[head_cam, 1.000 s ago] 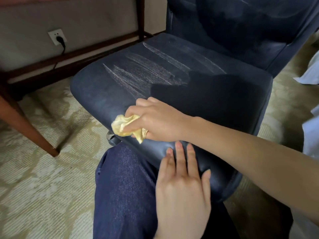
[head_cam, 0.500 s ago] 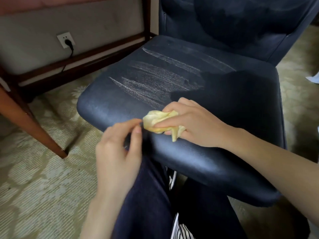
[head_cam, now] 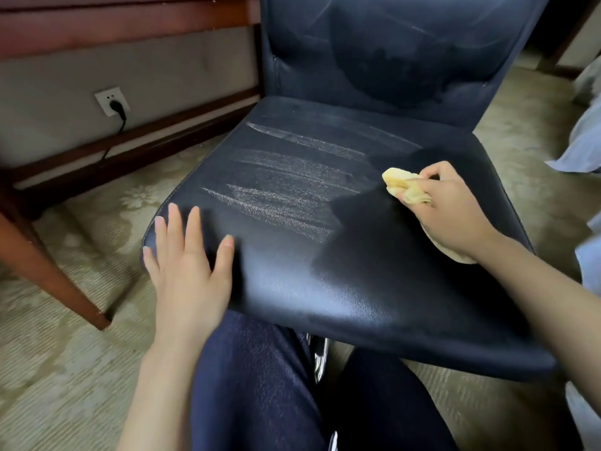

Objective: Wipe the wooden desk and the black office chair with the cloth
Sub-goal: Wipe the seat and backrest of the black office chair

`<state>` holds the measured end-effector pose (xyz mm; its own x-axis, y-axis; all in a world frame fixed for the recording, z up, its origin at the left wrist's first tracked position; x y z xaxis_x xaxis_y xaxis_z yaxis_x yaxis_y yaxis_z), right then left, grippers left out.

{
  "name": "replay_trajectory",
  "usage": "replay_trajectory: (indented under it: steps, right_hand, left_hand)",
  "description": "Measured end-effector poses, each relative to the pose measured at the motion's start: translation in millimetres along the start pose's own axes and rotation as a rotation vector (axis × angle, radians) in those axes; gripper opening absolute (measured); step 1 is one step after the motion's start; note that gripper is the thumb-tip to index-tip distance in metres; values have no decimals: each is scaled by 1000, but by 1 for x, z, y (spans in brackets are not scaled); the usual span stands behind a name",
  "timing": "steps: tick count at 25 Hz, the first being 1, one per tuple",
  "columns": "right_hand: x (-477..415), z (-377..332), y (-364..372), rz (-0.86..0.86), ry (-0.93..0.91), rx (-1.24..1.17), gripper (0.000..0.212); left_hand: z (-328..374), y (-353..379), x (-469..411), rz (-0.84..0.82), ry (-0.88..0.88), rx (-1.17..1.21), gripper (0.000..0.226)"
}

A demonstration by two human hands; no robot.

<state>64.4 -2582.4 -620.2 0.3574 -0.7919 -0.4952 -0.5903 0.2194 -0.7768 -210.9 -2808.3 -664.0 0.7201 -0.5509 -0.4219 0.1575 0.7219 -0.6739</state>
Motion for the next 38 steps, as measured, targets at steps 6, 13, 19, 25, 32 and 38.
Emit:
replay_trajectory:
  steps: [6, 13, 19, 25, 32, 38]
  right_hand:
    - [-35, -22, 34, 48, 181, 309, 34]
    - [25, -157, 55, 35, -288, 147, 35]
    - [87, -155, 33, -147, -578, 27, 44]
    - [21, -54, 18, -109, -235, 75, 35]
    - [-60, -13, 50, 7, 94, 277, 32]
    - [-73, -91, 105, -60, 98, 118, 38]
  left_hand:
    - [1, 16, -20, -30, -42, -102, 65]
    - [3, 17, -15, 60, -6, -217, 58]
    - [4, 14, -13, 69, 25, -249, 70]
    - [9, 15, -9, 66, 32, -272, 76]
    - [13, 16, -2, 68, 25, -296, 78]
    - [12, 13, -2, 100, 22, -295, 69]
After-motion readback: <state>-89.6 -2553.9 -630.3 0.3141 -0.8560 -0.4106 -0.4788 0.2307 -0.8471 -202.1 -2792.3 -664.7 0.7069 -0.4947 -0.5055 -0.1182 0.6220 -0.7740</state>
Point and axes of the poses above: each hand's wrist, its own x-axis away from the middle knuckle, its own y-axis out of the palm, z = x × y, the point moved 10 cm from there along -x, towards the middle knuckle, and after that the axes turned 10 degrees about z, right-handed, at the moved point
